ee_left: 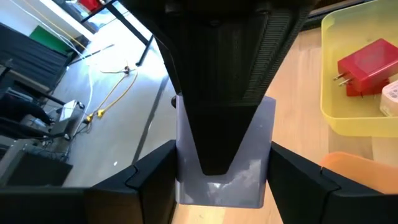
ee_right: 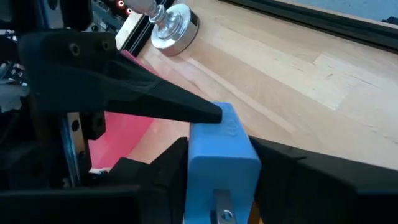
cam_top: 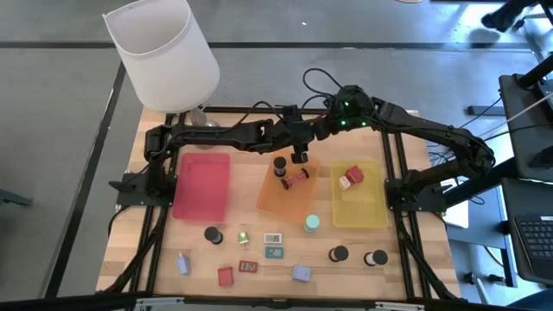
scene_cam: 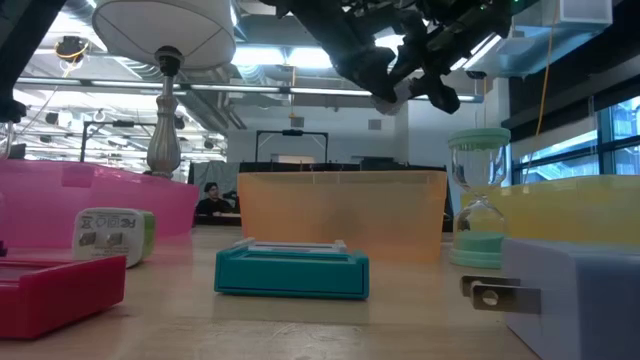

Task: Pick & Place Office items
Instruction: Put the top light blue charger adapter into the yellow bin

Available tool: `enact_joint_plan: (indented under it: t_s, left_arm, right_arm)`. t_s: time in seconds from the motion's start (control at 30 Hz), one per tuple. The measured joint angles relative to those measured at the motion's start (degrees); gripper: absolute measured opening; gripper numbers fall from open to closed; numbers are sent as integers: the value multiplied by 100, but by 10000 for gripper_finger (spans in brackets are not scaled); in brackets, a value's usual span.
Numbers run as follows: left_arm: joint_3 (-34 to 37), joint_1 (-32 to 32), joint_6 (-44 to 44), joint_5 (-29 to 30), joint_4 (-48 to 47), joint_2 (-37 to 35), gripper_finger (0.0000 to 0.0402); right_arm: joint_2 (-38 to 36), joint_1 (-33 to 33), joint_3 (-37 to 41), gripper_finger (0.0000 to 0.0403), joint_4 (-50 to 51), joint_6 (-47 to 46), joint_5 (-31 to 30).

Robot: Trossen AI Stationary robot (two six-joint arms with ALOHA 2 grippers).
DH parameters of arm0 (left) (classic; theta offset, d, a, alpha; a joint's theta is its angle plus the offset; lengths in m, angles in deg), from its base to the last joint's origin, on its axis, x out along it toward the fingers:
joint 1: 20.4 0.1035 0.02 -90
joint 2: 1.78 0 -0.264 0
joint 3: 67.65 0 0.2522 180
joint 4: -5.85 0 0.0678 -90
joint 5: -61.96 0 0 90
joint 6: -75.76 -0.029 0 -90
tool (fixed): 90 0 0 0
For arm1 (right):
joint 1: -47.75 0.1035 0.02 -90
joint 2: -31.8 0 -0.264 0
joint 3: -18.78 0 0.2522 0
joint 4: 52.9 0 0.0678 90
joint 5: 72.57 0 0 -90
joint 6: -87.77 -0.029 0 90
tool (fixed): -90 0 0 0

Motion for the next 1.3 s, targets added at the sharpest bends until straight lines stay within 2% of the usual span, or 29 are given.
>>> enact_joint_plan:
  t_s: [0.23,0.43,0.57,0.73,0.87,1.0,1.3]
  left_arm:
    - [-7,-12,43,131,64,-23,248]
    - [-7,-4,442,309,57,-34,264]
    - [-7,-9,785,530,-143,-33,266]
    - [-7,28,1360,667,-751,-35,267]
    - [-7,118,1721,682,-1299,-34,267]
    - [-7,248,1940,683,-1721,-33,267]
    - [-7,534,2129,657,-2495,-33,267]
  right_arm:
    - [20,-28,31,125,152,180,-148]
    - [3,-415,26,125,443,386,-84]
    - [-170,-672,25,125,1295,682,37]
    - [-540,-716,20,124,2863,968,72]
    - [-743,-489,17,130,4142,937,-80]
    - [-790,-15,21,128,5042,477,-238]
    - [-846,1317,685,129,4989,-1019,-42]
